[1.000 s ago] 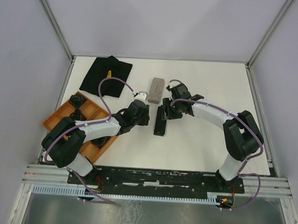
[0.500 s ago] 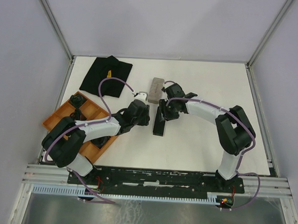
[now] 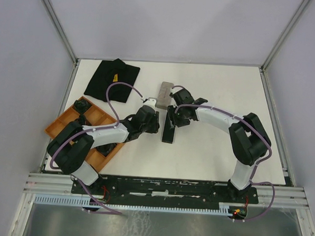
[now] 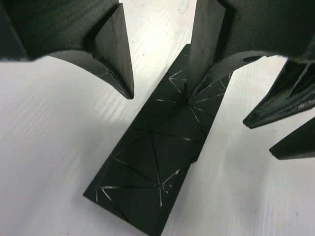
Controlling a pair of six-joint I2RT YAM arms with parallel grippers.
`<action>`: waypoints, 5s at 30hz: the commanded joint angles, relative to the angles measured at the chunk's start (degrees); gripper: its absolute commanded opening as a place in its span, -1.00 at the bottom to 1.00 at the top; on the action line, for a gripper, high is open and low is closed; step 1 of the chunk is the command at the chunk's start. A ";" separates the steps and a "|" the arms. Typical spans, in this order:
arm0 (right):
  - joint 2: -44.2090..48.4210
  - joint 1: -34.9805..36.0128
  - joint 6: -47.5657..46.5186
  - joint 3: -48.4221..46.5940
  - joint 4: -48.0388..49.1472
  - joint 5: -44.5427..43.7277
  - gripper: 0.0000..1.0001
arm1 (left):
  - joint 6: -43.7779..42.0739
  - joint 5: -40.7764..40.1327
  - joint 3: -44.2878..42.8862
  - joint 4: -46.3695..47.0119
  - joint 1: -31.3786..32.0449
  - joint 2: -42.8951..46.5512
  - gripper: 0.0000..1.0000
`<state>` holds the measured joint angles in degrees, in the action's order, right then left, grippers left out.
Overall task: Organize the sunglasses
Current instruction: Close the sunglasses case at the center of the board, then move the sunglasses case at the center of the board.
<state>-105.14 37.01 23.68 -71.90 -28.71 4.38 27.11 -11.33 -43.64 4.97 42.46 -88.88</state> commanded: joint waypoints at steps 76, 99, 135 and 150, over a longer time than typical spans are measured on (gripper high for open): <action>-8.94 10.32 -2.01 -15.38 -16.43 -26.60 0.60 | 4.18 -21.94 11.84 -4.08 3.35 28.28 -0.09; -13.65 12.21 -2.49 -19.59 -20.06 -31.50 0.17 | 3.82 -20.39 13.08 -2.82 3.05 28.69 -0.09; -13.48 10.00 -4.96 -18.17 -17.04 -29.46 0.81 | 3.11 -19.05 12.59 -2.47 2.80 28.45 -0.09; -14.42 9.74 -5.01 -17.60 -17.21 -30.02 0.30 | 3.25 -18.86 12.92 -2.24 2.70 28.10 -0.09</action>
<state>-119.13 46.65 18.63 -88.44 -45.50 -23.83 30.37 -29.67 -30.52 0.14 45.45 -61.32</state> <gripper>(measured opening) 0.691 0.455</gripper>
